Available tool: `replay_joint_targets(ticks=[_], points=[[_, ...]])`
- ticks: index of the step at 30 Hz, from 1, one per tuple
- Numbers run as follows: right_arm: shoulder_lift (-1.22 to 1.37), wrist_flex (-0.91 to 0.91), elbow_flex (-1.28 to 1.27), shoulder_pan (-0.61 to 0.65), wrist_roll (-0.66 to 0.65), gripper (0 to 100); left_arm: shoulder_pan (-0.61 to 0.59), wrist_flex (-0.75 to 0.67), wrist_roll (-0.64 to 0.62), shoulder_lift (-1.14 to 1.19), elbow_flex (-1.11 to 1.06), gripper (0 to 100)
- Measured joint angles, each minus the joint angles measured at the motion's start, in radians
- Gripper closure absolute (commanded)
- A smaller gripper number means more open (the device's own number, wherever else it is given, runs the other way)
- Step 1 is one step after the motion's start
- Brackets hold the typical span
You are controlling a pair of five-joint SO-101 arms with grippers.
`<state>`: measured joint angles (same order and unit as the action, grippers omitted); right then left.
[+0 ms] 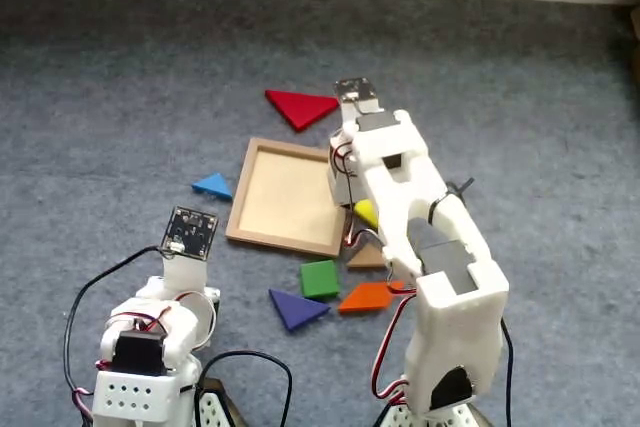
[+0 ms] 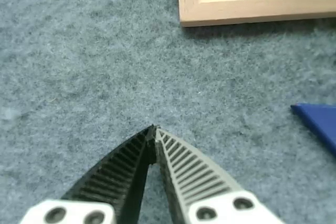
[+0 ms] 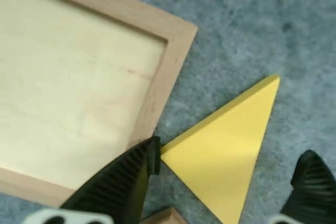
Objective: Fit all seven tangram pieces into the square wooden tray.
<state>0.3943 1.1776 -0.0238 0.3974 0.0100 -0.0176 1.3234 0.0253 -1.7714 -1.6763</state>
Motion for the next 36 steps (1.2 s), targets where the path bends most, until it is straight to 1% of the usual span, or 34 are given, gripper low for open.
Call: replay_joint_targets(ticks=[5, 14, 19, 21, 24, 29, 34, 36], points=[[0.068, 0.000, 0.015, -0.012, 0.000, 65.8, 0.000, 0.000, 0.000, 0.000, 0.000, 100], [0.074, 0.071, 0.031, -0.014, 0.003, 65.8, 0.000, 0.000, 0.000, 0.000, 0.000, 100], [0.075, 0.149, 0.064, -0.012, 0.002, 60.2, 0.000, 0.000, 0.000, 0.000, 0.000, 100], [0.077, 0.176, 0.084, -0.012, 0.002, 59.4, 0.000, 0.000, 0.000, 0.000, 0.000, 100], [0.077, 0.184, 0.103, -0.012, 0.000, 59.4, 0.000, 0.000, 0.000, 0.000, 0.000, 100], [0.077, 0.189, 0.106, -0.011, -0.055, 59.4, 0.000, 0.000, 0.000, 0.000, 0.000, 100], [0.077, 0.189, 0.106, -0.011, -0.064, 59.7, 0.000, 0.000, 0.000, 0.000, 0.000, 100], [0.103, 0.190, 0.112, -0.011, -0.064, 62.0, 0.000, 0.000, 0.000, 0.000, 0.000, 100]])
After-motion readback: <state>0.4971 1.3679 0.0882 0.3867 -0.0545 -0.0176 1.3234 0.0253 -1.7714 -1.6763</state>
